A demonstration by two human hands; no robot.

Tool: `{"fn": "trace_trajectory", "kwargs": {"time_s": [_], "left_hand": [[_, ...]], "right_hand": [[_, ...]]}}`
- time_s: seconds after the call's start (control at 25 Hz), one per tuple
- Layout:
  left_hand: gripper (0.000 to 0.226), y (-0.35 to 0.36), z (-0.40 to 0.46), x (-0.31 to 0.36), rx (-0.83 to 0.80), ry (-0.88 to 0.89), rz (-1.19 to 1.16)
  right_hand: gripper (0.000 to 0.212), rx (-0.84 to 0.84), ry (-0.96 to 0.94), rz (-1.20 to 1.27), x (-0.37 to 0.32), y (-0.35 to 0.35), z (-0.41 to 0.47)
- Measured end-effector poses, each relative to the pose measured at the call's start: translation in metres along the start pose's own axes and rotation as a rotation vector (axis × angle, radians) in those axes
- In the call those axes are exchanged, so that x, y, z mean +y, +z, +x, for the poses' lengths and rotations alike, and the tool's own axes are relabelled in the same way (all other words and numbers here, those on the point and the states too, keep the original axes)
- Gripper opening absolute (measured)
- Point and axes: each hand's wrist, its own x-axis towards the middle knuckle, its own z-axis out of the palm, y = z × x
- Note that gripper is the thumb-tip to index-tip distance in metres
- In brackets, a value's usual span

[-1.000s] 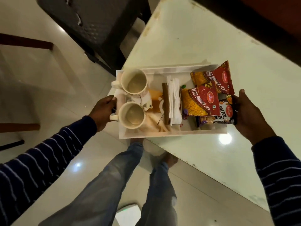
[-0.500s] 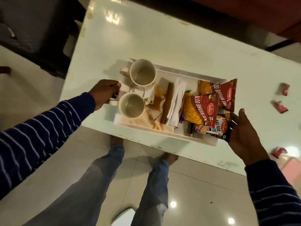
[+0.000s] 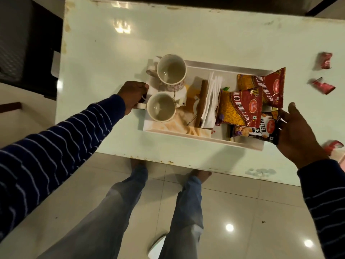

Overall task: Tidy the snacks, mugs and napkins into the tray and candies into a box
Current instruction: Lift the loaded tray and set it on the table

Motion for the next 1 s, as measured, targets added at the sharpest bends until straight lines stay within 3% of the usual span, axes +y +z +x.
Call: {"fn": "trace_trajectory", "kwargs": {"time_s": [0.48,0.72,1.0], "left_hand": [[0.014,0.023,0.012,0.007,0.048,-0.014,-0.046],[0.02,0.024,0.012,0.012,0.077,-0.051,-0.043],[0.026,0.026,0.014,0.014,0.03,-0.078,-0.047]], "right_hand": [[0.061,-0.038,-0.018,-0.041,-0.025,-0.01,0.027],[0.048,-0.051,-0.028,-0.02,-0.026,-0.004,0.028],[0.06,0.004,0.008,0.014,-0.022,-0.016,0.034]]}}
